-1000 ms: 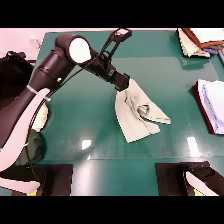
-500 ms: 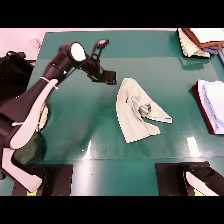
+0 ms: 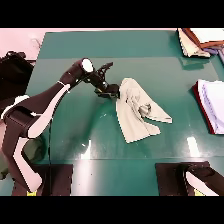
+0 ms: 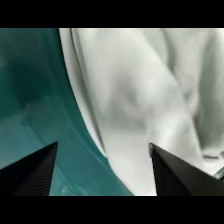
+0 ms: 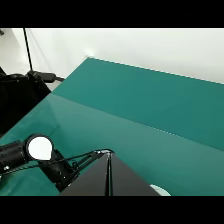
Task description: Fold the shirts.
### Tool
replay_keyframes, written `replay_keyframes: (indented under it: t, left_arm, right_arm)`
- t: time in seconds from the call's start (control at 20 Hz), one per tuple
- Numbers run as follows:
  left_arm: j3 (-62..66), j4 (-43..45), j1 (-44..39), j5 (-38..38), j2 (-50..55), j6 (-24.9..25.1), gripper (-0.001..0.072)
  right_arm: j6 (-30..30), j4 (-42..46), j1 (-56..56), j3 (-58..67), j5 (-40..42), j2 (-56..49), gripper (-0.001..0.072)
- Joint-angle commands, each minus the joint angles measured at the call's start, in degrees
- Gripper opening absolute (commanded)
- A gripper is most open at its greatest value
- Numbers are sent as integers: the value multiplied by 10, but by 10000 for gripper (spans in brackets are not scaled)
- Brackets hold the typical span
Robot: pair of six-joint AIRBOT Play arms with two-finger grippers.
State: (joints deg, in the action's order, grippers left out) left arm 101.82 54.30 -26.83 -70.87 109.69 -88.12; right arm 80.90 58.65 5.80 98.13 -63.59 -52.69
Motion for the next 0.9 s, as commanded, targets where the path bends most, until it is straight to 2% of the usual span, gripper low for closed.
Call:
replay_keyframes:
  t: [0.0,0.15,0.45,0.55,0.6,0.75,0.85]
  left_arm:
    - [-30,-42,0,-21,4,17,664]
    - [-31,-91,-2,-36,4,46,664]
    - [-31,-76,-50,-35,4,61,659]
    - [-31,-75,-52,-40,4,62,172]
    - [-31,-70,-51,-47,4,63,29]
    - [-24,-26,-37,-57,-11,61,23]
    - [7,33,-4,-56,-35,49,23]
  right_arm:
    - [0,-1,1,0,-1,-6,15]
    - [0,-2,1,0,-1,-16,15]
    - [0,-1,1,0,-1,-21,15]
    - [0,-1,0,0,-1,-17,15]
    - [0,-1,0,0,-1,-15,15]
    - [0,1,0,0,0,-4,15]
    - [0,-1,-14,0,-4,3,15]
